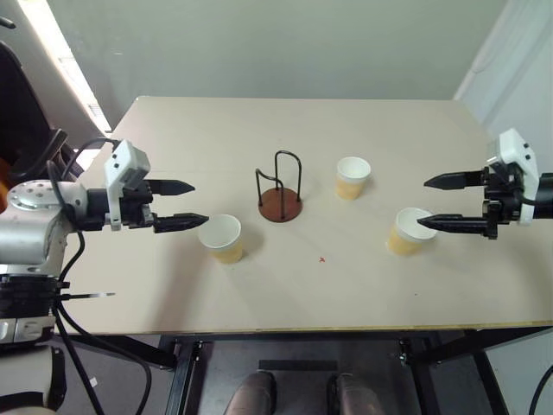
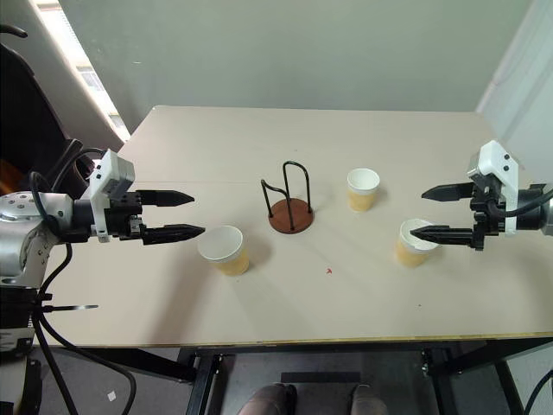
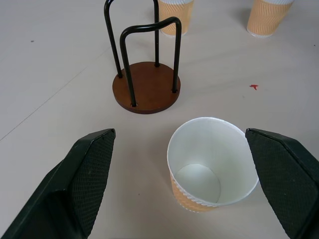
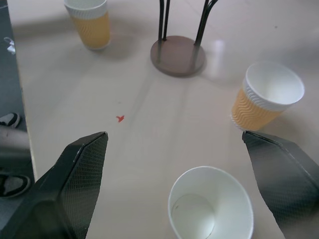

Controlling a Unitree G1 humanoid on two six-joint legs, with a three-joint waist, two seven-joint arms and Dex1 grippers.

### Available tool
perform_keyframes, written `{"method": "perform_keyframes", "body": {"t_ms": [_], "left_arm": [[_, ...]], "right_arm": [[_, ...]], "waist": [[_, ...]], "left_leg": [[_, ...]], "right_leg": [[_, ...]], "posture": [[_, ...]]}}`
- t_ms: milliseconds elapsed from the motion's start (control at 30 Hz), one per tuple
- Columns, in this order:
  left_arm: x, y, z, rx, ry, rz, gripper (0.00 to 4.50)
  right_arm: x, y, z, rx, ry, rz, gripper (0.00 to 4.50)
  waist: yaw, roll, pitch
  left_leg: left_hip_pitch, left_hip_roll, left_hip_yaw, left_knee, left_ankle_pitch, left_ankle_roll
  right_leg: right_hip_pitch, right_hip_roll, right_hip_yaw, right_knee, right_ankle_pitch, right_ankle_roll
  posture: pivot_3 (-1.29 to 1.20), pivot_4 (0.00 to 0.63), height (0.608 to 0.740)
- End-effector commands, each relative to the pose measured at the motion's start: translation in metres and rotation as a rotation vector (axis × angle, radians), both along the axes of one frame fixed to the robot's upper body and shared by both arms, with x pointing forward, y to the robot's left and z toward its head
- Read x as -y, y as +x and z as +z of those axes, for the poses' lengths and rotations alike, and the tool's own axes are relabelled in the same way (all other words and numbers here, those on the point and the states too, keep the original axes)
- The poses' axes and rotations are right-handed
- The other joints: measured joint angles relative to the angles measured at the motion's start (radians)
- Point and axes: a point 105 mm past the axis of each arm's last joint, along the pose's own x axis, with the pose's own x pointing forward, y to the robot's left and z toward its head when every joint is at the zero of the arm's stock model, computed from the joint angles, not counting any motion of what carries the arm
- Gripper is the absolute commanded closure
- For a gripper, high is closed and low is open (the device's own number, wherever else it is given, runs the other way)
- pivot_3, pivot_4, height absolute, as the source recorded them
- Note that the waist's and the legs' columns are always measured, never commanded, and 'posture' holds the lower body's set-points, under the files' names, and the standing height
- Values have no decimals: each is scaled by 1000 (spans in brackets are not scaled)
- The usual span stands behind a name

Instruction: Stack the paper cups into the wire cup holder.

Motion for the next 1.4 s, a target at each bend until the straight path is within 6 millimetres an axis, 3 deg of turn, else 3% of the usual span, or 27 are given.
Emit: {"method": "perform_keyframes", "body": {"t_ms": [33, 233, 333, 400, 500, 667, 1033, 1267, 1400], "left_arm": [[1, -3, 14, 50, 3, -8, 17], [5, 7, 18, 90, -7, 4, 17], [9, 27, 21, 150, -7, 63, 17], [15, 41, 22, 183, -15, 100, 17], [27, 65, 22, 203, -35, 163, 17], [47, 91, 14, 208, -15, 201, 17], [89, 105, -1, 139, 45, 72, 17], [115, 125, -10, 183, 101, 131, 17], [121, 125, -14, 181, 110, 110, 956]], "right_arm": [[-2, 0, 10, 42, -2, 6, 0], [-12, -5, 14, 52, 20, 52, 0], [-33, -8, 26, 95, 92, 113, 0], [-49, 1, 30, 130, 155, 91, 0], [-69, 14, 17, 135, 165, 36, 0], [-88, 10, 12, 134, 186, 42, 0], [-98, 2, 8, 121, 205, 46, 0], [-99, 3, 9, 130, 203, 31, 0], [-93, 4, 8, 132, 184, 12, 0]], "waist": [[0, 0, 0], [0, 0, 0], [0, 0, 0], [0, 0, 0], [0, 0, 0], [4, 0, 0], [13, -1, 0], [16, -1, 0], [18, -1, 0]], "left_leg": [[0, 0, 0, 0, 0, 0], [0, 0, 0, 0, 0, 0], [0, 0, 0, 1, 0, -1], [1, 0, 0, 0, 2, -1], [2, 0, 0, 1, 3, 1], [0, 0, 0, 2, 4, 2], [-5, -1, 0, 2, 3, 1], [-9, -1, 0, 7, 3, 3], [-12, -2, 1, 10, 2, 5]], "right_leg": [[0, 0, 0, 0, 0, 0], [0, 0, 0, 0, 0, 0], [0, 0, 0, 0, 0, 0], [0, 0, 0, 1, 1, 0], [2, 0, 0, 1, 3, 1], [2, -1, 0, -1, 8, 5], [1, -1, -1, -10, 13, 15], [1, -1, -1, -13, 16, 18], [0, -1, 0, -15, 17, 20]], "posture": [[0, 150, 740], [0, 150, 740], [0, 150, 740], [0, 150, 740], [0, 150, 740], [0, 150, 740], [0, 150, 740], [0, 150, 740], [0, 150, 740]]}}
